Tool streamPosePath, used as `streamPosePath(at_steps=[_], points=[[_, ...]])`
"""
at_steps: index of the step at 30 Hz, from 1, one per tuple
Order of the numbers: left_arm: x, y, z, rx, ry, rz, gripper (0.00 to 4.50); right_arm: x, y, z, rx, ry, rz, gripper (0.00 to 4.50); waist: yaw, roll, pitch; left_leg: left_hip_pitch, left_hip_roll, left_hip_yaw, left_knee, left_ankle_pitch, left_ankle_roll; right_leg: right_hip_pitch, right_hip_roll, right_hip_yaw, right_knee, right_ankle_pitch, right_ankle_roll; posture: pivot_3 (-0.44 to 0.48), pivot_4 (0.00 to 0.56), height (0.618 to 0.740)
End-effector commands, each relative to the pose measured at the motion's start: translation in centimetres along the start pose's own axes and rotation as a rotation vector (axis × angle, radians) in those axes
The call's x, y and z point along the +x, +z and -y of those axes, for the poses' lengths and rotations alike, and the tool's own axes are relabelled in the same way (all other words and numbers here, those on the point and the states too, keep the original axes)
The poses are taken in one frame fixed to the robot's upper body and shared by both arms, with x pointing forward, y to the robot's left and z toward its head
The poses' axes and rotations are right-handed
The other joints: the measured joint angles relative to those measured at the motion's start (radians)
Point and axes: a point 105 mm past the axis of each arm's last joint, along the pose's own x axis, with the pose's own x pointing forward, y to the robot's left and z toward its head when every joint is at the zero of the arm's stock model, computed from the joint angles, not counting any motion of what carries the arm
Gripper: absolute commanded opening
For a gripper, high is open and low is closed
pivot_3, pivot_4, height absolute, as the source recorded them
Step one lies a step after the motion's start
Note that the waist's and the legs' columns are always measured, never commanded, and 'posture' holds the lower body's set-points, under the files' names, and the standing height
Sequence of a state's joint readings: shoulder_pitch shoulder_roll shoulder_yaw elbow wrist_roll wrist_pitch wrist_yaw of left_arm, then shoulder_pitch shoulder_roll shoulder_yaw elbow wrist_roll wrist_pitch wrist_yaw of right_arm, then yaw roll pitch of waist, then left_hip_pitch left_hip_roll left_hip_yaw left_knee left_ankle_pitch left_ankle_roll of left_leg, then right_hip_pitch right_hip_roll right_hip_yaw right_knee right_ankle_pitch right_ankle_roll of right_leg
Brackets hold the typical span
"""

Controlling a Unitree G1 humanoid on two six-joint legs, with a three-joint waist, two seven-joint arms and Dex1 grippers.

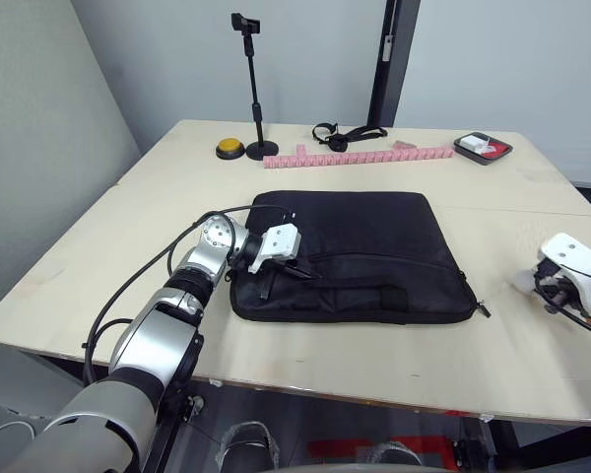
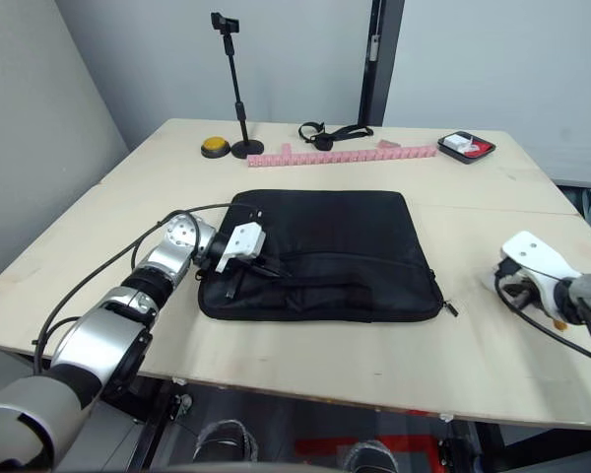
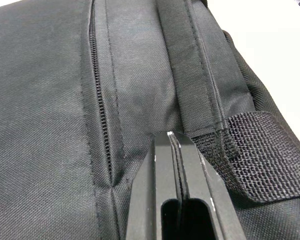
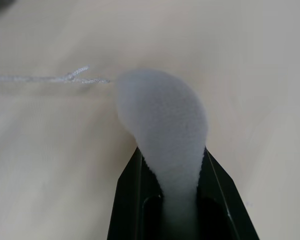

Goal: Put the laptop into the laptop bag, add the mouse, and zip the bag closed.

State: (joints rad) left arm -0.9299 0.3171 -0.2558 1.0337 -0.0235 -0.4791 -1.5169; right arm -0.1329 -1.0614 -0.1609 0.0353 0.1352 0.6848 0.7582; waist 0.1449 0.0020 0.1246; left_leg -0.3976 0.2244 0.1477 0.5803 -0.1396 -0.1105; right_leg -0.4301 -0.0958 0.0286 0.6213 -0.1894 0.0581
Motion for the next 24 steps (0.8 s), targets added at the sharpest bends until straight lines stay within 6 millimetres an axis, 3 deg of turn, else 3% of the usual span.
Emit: streamPosePath(at_steps=[1,15,24], points=[[1.2,-3.4,3.3,-0.105,-0.146,-0.126,0.0,0.2,2.4,0.1,-0.044,-0.059,0.06,0.01,-0.001,0.0,0.0,0.0,0.0,0.0,0.0,0.0,0.0,0.0,0.0,0.0,0.0,0.0,0.0,0.0,0.15,0.733],[1.1,-4.0,4.1,-0.112,-0.178,-0.143,0.0,1.5,6.0,-1.1,-0.14,-0.101,0.112,0.01,-0.001,0.001,-0.001,0.001,0.0,0.001,-0.004,0.0,0.0,0.001,0.0,0.0,-0.005,0.0,0.0,0.0,0.15,0.733],[1.0,-4.4,4.8,-0.117,-0.199,-0.15,0.0,2.5,9.4,-1.8,-0.187,-0.167,0.173,0.01,-0.022,0.001,-0.001,0.001,0.0,0.001,-0.005,0.0,0.0,0.001,0.0,0.0,-0.005,0.0,0.0,0.0,0.15,0.733]])
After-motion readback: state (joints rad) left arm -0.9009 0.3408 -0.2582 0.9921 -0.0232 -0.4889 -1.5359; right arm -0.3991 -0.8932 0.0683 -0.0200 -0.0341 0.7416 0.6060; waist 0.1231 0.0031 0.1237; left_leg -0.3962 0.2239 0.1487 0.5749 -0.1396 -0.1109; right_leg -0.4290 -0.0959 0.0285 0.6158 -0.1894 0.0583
